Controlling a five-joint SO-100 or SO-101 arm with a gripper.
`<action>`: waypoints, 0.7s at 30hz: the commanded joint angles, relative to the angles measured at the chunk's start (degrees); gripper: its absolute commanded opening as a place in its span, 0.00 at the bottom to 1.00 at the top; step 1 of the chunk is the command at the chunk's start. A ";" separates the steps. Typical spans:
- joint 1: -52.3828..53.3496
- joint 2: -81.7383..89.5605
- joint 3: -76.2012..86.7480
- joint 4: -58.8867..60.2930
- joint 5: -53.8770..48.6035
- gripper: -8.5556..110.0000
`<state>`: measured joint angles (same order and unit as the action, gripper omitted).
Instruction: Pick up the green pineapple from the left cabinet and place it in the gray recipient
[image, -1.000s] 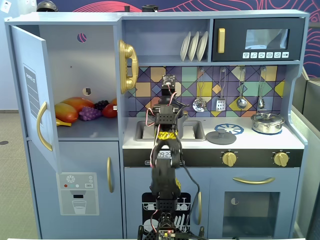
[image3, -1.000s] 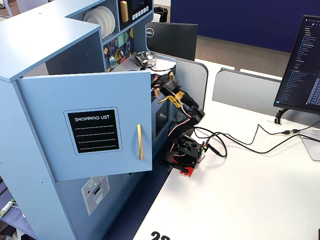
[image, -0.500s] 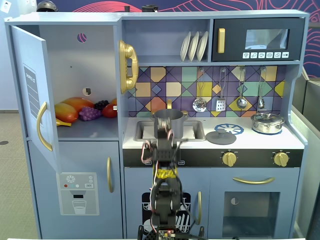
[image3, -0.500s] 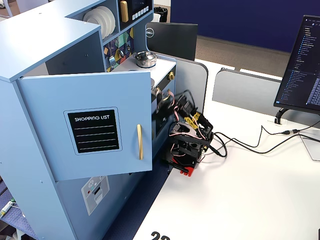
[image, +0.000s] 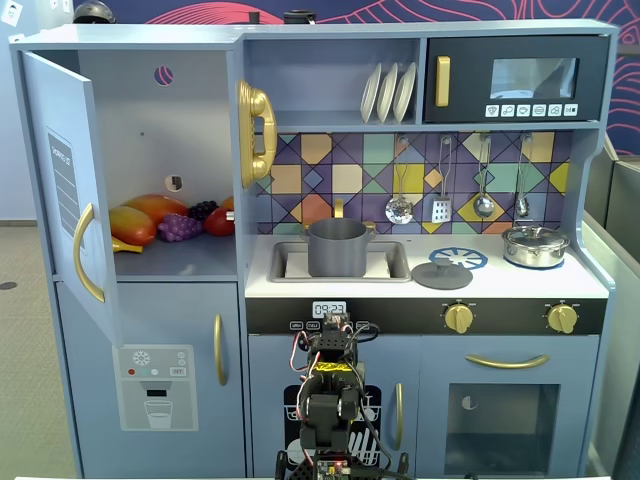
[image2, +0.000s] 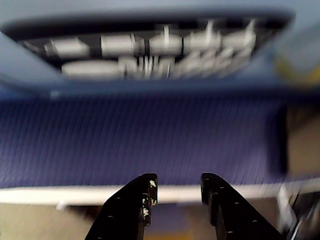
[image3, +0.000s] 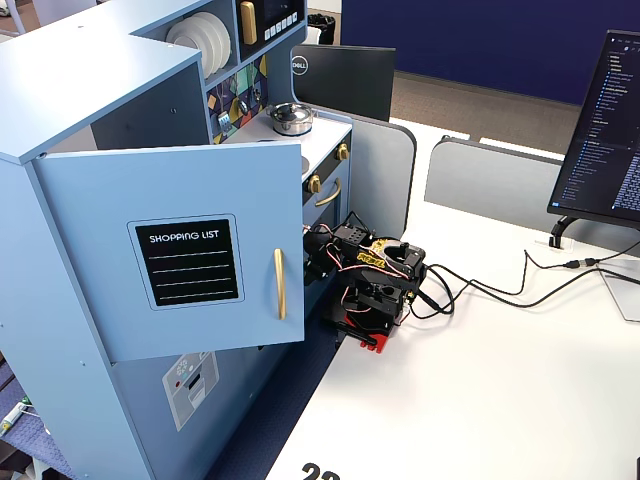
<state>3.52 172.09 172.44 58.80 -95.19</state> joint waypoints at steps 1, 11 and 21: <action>0.53 2.64 -0.53 13.27 -0.18 0.07; -0.62 10.02 -0.53 28.92 7.21 0.07; -0.70 10.02 -0.53 28.92 7.29 0.09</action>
<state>3.52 182.46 170.86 78.40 -90.00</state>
